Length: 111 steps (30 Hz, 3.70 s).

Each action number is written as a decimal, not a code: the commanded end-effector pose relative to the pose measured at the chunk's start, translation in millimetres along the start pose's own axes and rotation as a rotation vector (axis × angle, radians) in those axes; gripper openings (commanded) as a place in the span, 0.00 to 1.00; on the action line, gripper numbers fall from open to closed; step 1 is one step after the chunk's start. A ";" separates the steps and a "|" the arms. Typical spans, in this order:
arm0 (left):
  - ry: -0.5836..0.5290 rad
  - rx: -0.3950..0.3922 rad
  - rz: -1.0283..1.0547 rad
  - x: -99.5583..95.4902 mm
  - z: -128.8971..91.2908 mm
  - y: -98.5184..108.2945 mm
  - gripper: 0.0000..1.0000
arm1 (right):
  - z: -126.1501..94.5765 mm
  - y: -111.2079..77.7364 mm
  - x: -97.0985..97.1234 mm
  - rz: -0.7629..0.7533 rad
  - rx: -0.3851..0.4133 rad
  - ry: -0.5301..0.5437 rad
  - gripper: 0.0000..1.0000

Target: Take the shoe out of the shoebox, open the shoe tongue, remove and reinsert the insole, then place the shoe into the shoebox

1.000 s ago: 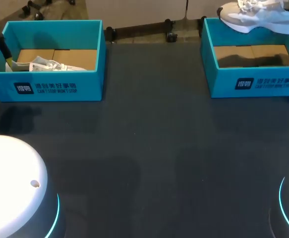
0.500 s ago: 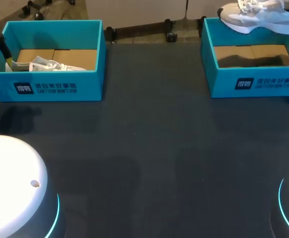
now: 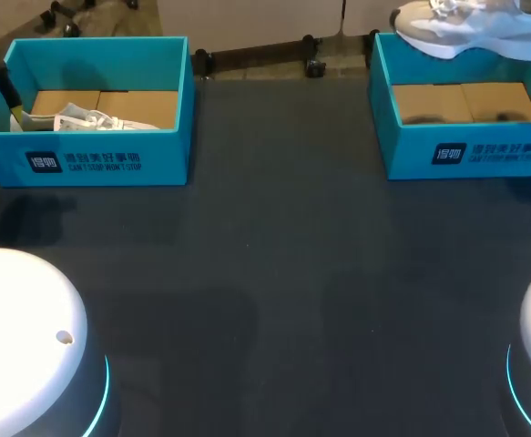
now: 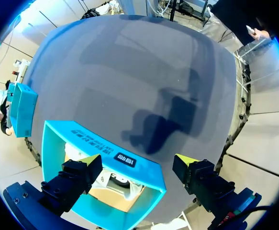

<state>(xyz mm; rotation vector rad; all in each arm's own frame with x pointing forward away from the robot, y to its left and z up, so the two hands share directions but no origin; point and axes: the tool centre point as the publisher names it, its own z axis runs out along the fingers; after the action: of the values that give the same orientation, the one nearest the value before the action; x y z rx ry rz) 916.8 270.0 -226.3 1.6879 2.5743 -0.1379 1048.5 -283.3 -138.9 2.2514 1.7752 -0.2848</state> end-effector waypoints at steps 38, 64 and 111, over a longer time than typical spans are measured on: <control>-0.001 -0.004 0.000 0.4 0.6 -1.5 1.00 | -46.8 -198.7 80.5 -0.112 -0.071 -0.027 0.00; -0.001 -0.004 0.000 0.4 0.6 -1.5 1.00 | -60.0 -267.0 122.5 -0.103 -0.037 -0.021 0.00; -0.001 -0.004 0.000 0.4 0.6 -1.5 1.00 | -59.9 -395.3 232.1 -0.055 0.027 -0.130 0.00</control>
<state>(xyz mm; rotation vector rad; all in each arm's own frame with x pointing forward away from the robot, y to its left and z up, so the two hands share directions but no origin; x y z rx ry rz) 916.8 270.0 -226.3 1.6880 2.5743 -0.1379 715.6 25.7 -181.7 2.1701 1.7984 -0.4136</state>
